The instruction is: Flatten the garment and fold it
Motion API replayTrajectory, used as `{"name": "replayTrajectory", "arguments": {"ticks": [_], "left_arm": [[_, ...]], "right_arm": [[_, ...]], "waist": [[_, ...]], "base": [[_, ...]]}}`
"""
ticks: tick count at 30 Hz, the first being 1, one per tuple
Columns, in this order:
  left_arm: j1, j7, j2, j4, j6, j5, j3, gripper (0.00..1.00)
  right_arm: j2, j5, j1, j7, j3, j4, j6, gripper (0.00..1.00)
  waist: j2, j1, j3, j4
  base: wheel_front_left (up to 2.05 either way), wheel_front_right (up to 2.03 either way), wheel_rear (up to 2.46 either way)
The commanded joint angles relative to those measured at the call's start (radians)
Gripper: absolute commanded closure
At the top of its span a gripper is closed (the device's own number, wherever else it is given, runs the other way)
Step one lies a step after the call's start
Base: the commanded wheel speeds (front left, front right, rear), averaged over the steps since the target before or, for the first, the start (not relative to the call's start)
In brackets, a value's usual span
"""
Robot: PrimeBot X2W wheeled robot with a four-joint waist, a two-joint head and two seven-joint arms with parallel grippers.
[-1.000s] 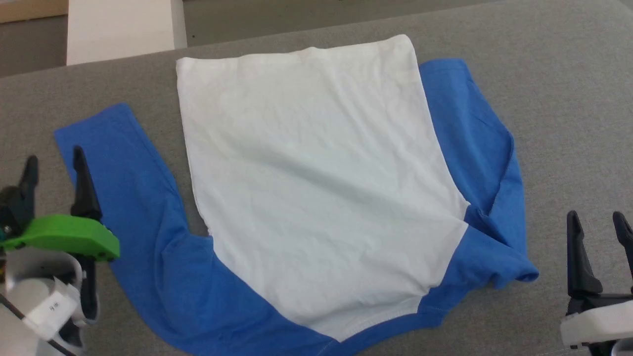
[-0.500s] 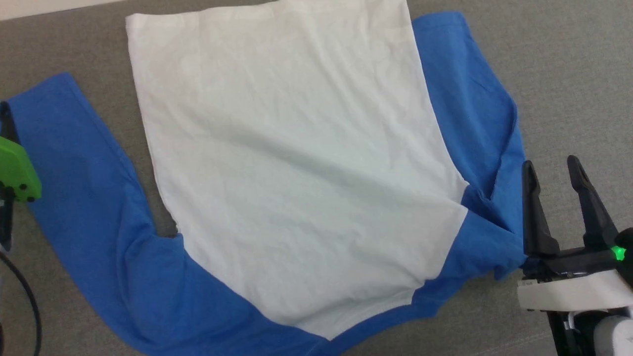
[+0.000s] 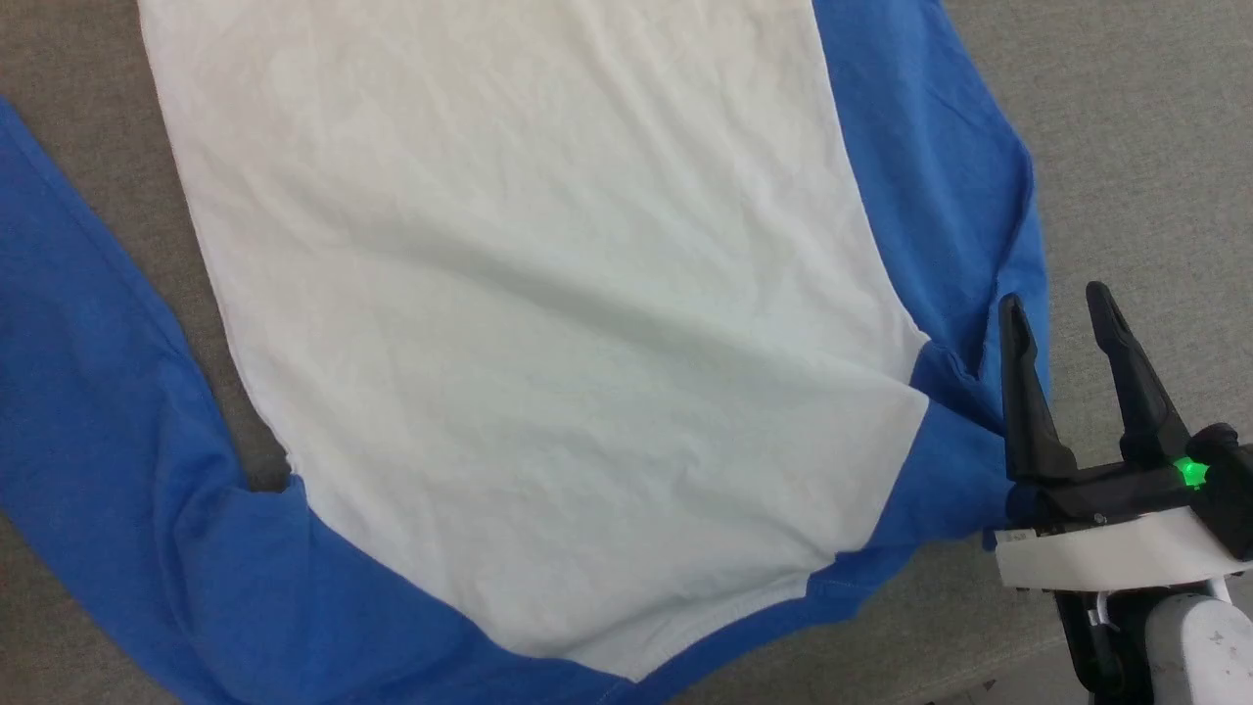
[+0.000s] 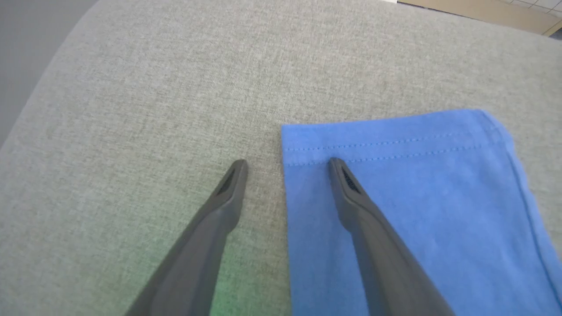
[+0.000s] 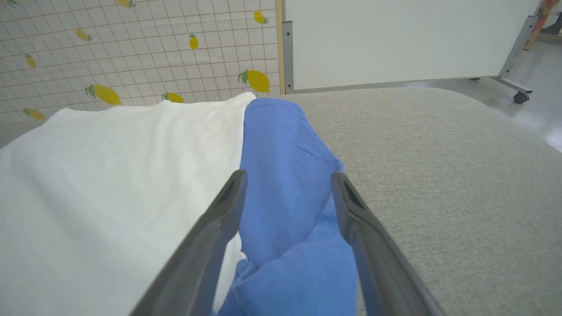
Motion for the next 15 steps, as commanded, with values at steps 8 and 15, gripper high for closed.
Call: {"name": "replayTrajectory", "arguments": {"ticks": [8,15], "left_arm": [[0.060,-0.001,-0.068,-0.041,-0.014,-0.081,0.025,1.00],[0.133,-0.242,-0.071,-0.057,-0.007,-0.041,0.123,1.00]], "right_arm": [[-0.009,0.004,-0.028,0.002,0.007,0.012,-0.002,0.00],[-0.017,-0.011,0.002,0.027,-0.016,0.012,-0.002,0.00]], "waist": [[0.0000,-0.0001,-0.023,0.024],[0.0000,-0.0001,-0.123,0.078]], "base": [[0.00,0.00,0.00],[0.00,0.00,0.00]]}}
